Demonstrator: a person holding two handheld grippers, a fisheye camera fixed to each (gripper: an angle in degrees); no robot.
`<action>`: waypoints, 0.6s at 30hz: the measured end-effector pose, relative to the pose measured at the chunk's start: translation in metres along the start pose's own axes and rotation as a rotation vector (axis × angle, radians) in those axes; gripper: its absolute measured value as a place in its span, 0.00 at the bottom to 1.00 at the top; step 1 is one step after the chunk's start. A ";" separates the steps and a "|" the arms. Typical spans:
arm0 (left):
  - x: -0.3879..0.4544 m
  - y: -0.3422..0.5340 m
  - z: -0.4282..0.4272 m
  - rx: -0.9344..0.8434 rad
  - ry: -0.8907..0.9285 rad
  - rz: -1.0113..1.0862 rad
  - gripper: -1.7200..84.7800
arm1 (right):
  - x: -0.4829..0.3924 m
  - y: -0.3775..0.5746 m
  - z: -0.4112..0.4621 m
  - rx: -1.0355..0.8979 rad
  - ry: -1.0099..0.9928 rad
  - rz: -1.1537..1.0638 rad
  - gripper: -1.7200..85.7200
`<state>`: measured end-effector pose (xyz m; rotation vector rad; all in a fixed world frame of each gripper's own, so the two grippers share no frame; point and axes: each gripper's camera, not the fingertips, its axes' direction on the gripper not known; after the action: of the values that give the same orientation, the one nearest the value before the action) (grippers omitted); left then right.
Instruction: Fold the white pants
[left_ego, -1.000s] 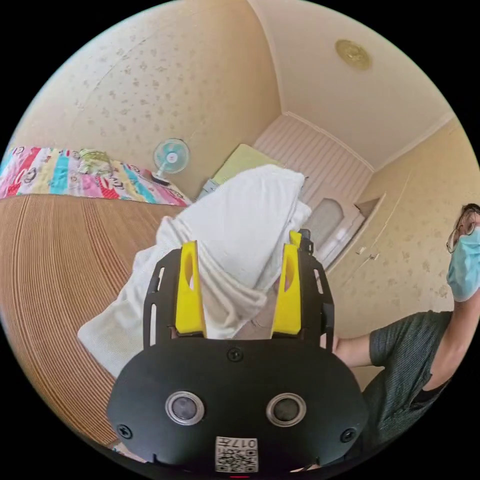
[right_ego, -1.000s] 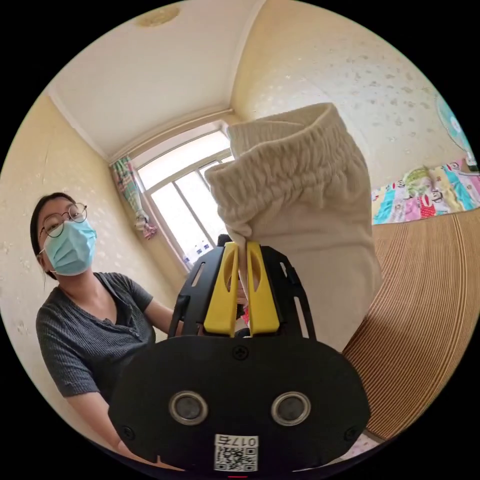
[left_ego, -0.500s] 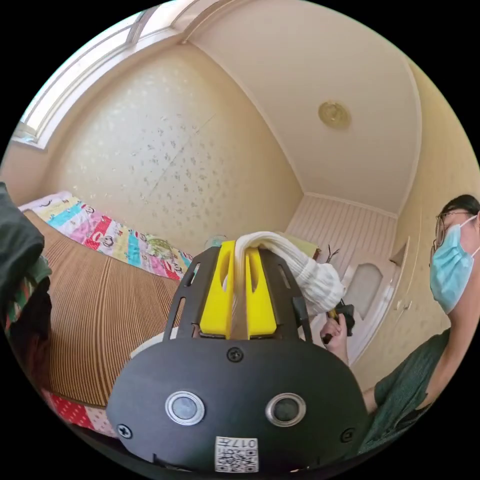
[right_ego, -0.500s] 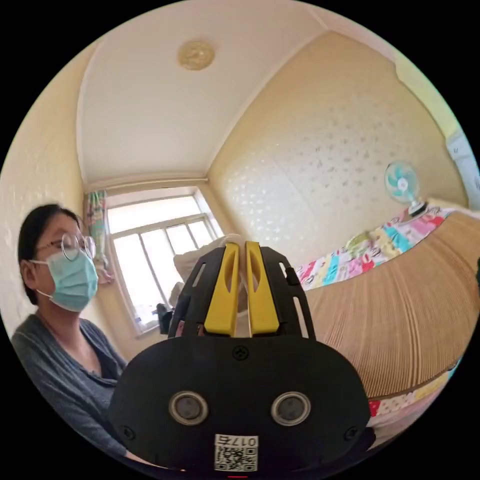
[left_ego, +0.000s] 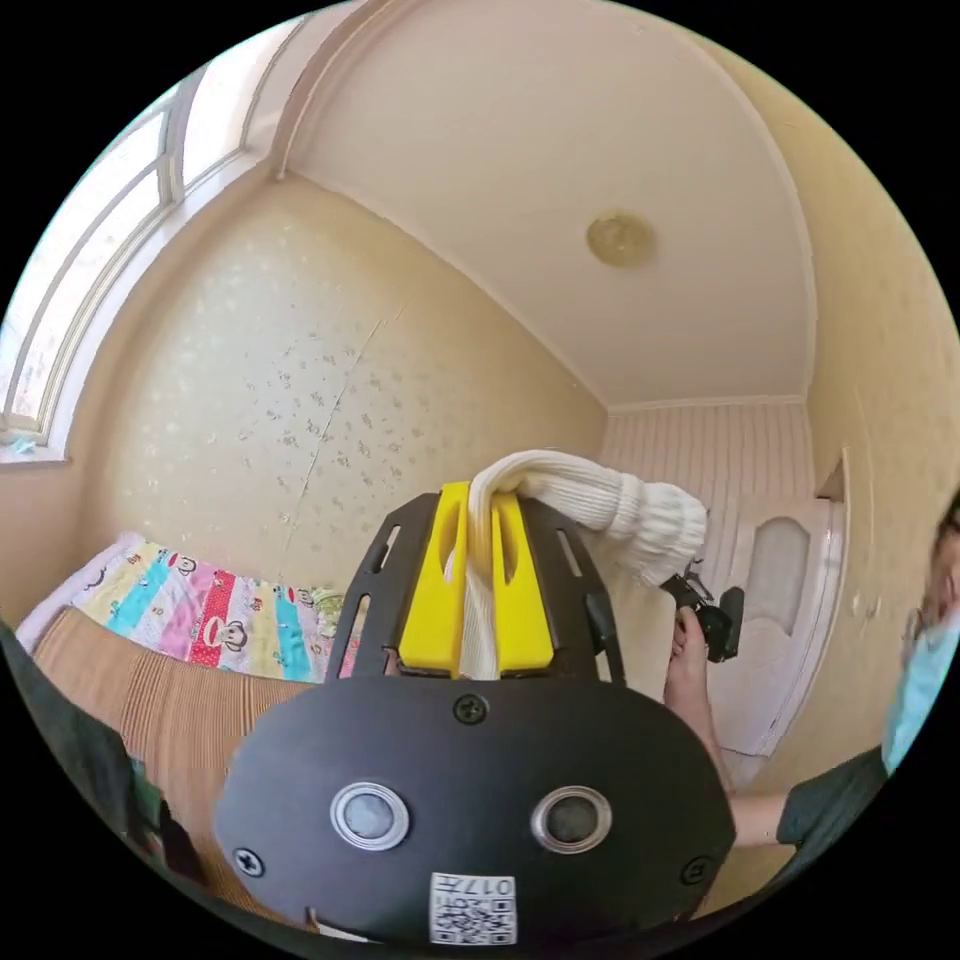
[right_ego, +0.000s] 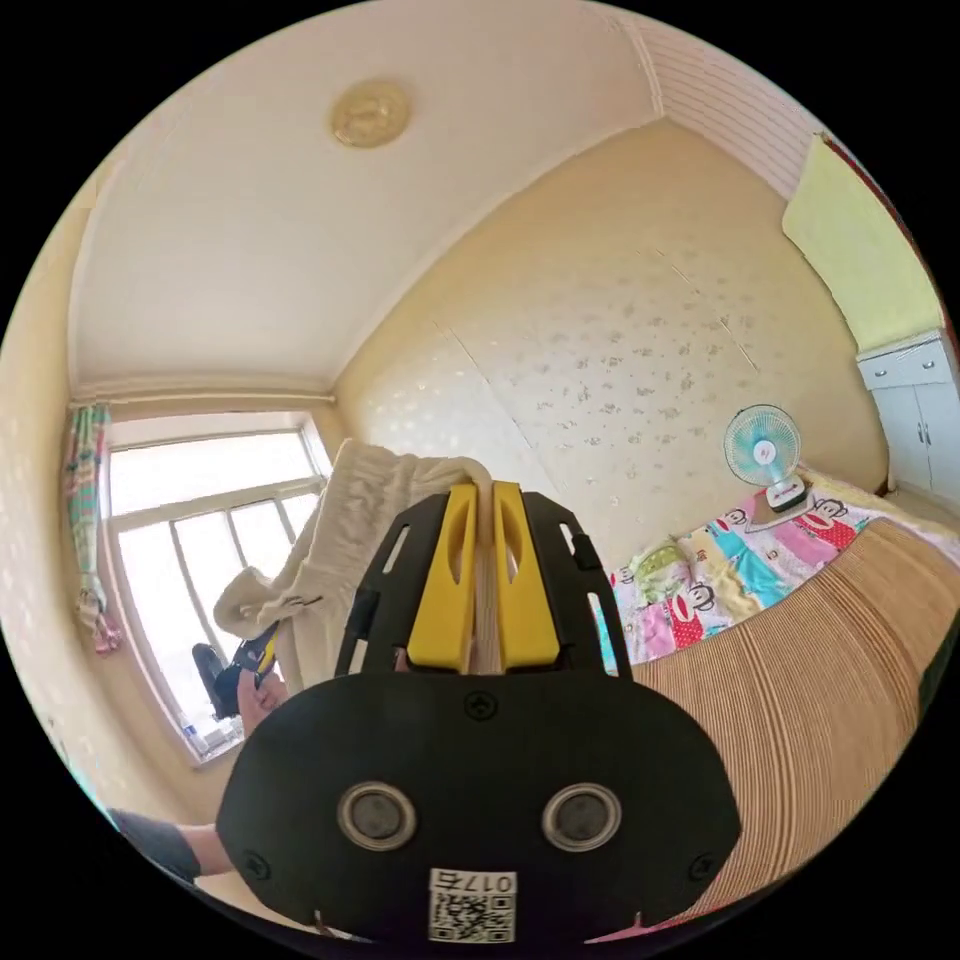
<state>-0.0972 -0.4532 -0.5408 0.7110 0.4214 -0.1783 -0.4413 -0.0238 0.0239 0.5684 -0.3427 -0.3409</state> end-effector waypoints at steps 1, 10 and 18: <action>-0.007 -0.011 0.015 -0.040 -0.090 -0.011 0.12 | 0.011 -0.019 0.030 -0.045 0.023 0.012 0.09; -0.066 0.191 0.134 -0.634 0.138 0.119 0.19 | 0.109 0.163 0.130 -0.576 0.101 -0.136 0.13; 0.017 0.518 0.110 -0.945 0.436 0.174 0.21 | 0.272 0.509 0.011 -0.823 0.190 0.192 0.13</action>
<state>0.1076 -0.1396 -0.1658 -0.1612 0.7778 0.3403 -0.0934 0.2638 0.3842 -0.2403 -0.0519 -0.2129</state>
